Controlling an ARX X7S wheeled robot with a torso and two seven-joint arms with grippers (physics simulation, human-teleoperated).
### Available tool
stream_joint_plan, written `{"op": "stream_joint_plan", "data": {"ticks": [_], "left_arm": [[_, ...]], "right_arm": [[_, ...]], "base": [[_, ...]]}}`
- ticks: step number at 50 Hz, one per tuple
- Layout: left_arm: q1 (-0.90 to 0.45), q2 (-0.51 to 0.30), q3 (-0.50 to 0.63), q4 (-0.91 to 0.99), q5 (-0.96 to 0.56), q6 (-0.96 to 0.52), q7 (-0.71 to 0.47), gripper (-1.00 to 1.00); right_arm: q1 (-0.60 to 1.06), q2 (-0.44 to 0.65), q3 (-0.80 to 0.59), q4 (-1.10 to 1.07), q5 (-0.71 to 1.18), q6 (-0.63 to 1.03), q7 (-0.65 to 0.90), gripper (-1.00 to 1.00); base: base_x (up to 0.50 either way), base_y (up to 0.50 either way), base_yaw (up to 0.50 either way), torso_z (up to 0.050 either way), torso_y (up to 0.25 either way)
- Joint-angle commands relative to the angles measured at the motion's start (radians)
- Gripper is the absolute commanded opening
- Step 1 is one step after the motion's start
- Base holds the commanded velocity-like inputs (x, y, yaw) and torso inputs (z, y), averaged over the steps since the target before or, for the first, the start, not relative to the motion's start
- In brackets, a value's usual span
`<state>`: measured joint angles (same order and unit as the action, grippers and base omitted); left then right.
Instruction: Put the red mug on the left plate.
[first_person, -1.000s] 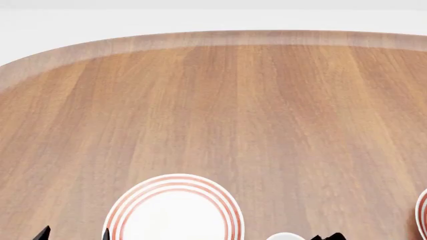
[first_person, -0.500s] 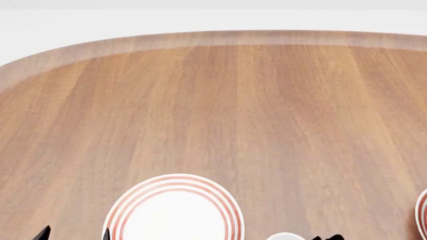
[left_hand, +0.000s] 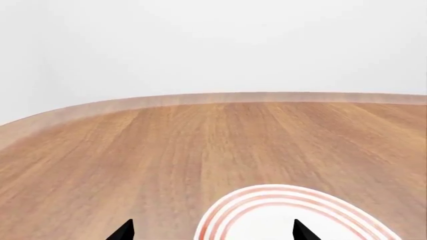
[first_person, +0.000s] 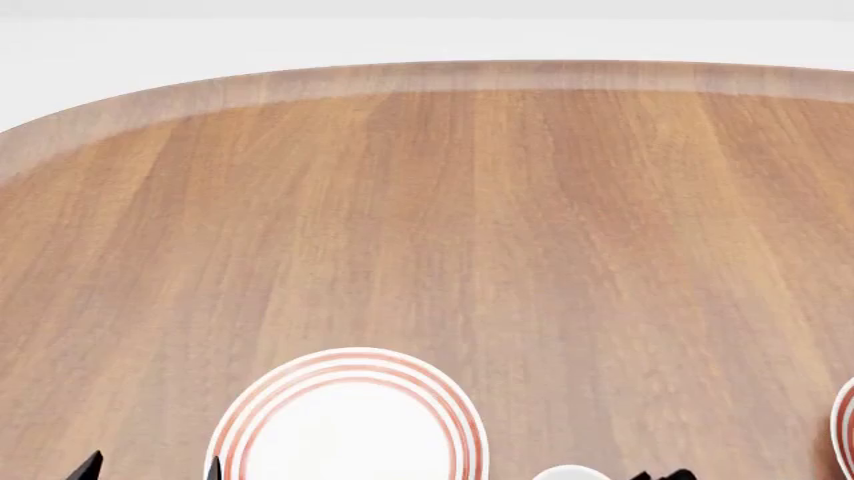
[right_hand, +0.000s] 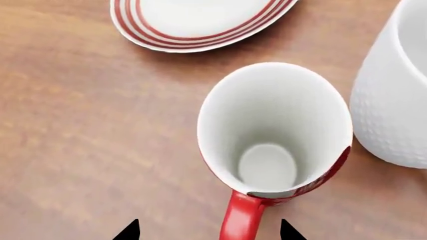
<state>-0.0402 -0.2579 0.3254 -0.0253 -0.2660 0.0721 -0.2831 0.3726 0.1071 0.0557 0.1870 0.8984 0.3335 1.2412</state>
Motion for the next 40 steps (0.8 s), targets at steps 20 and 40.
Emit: {"op": "stream_joint_plan", "data": {"ticks": [20,40], "left_arm": [[-0.002,-0.008,0.011,0.002,-0.005,0.004,-0.009,1.0],[-0.008,-0.01,0.02,-0.008,-0.009,0.009,-0.011,1.0]], "right_arm": [[0.005,0.003,-0.018,0.04,0.009,-0.029,-0.012,-1.0],[-0.002,0.017,-0.049,-0.031,0.015,-0.025,-0.008,-1.0]], "base": [[0.0,0.0,0.0,0.0,0.0],[0.0,0.0,0.0,0.0,0.001]]}}
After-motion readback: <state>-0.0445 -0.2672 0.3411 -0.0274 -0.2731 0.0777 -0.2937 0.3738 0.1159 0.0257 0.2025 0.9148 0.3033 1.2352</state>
